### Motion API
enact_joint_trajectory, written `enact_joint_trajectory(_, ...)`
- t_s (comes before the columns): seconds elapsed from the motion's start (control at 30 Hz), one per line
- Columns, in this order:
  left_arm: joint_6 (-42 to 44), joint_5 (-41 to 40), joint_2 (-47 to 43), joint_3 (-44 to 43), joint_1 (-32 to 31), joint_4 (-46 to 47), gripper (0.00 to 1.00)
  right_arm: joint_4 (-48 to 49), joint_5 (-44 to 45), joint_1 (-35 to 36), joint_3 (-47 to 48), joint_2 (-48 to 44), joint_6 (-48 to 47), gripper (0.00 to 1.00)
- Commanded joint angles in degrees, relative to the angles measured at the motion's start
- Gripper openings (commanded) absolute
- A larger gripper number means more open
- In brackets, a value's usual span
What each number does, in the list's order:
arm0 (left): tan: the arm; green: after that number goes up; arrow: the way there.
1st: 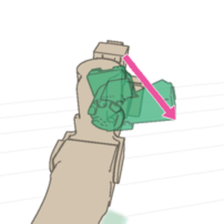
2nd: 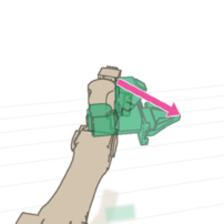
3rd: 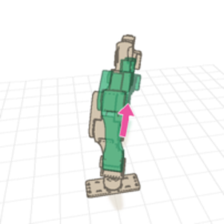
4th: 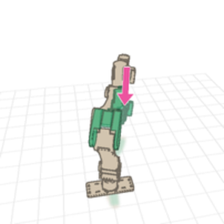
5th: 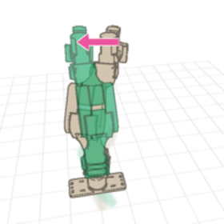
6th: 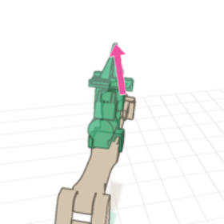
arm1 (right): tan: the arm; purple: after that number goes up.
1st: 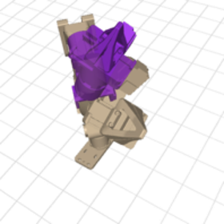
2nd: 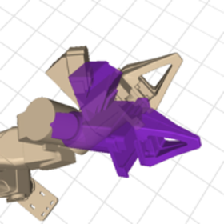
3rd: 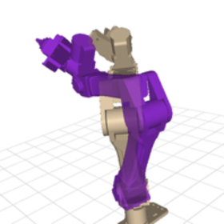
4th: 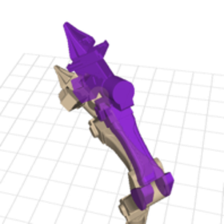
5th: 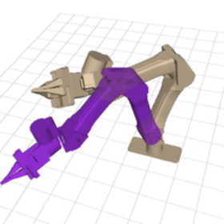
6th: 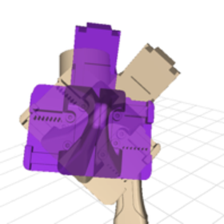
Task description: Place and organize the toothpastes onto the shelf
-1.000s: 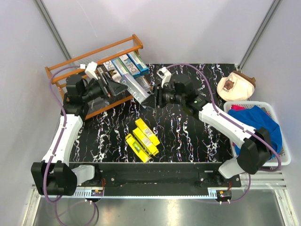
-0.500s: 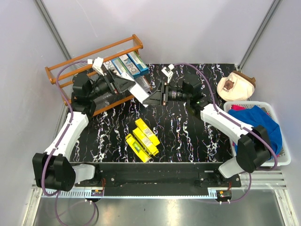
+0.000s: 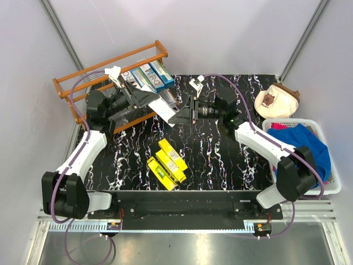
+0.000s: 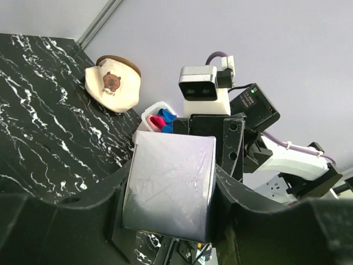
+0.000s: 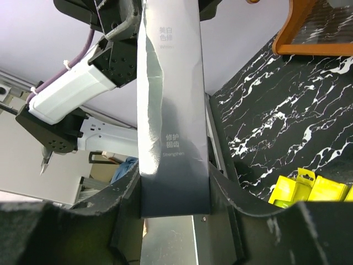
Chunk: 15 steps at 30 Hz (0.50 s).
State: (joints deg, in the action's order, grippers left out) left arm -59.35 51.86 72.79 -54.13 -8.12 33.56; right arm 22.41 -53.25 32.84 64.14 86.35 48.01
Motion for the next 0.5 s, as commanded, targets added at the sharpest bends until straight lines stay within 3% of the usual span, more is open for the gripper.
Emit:
enact_joint_trajectory(0.0, -1.73, -0.44, 0.86, 0.34, -0.41, 7.48, 0.32, 5.8, 2.26, 0.74, -1.03, -0.74, 1.2, 0.55)
enact_joint_trajectory(0.17, -2.34, -2.55, -0.19, 1.04, -0.23, 7.92, 0.32, 8.34, 7.97, 0.82, -5.33, -4.34, 2.44, 0.8)
enact_joint_trajectory(0.3, -3.4, -3.51, -0.64, 1.22, -0.14, 8.89, 0.32, 12.29, 11.06, 0.82, -9.55, -7.24, 5.24, 0.8)
enact_joint_trajectory(0.47, -5.33, -5.27, -1.78, 2.71, -0.14, 11.08, 0.31, 24.59, 12.91, 0.82, -15.44, -7.51, 14.19, 0.79)
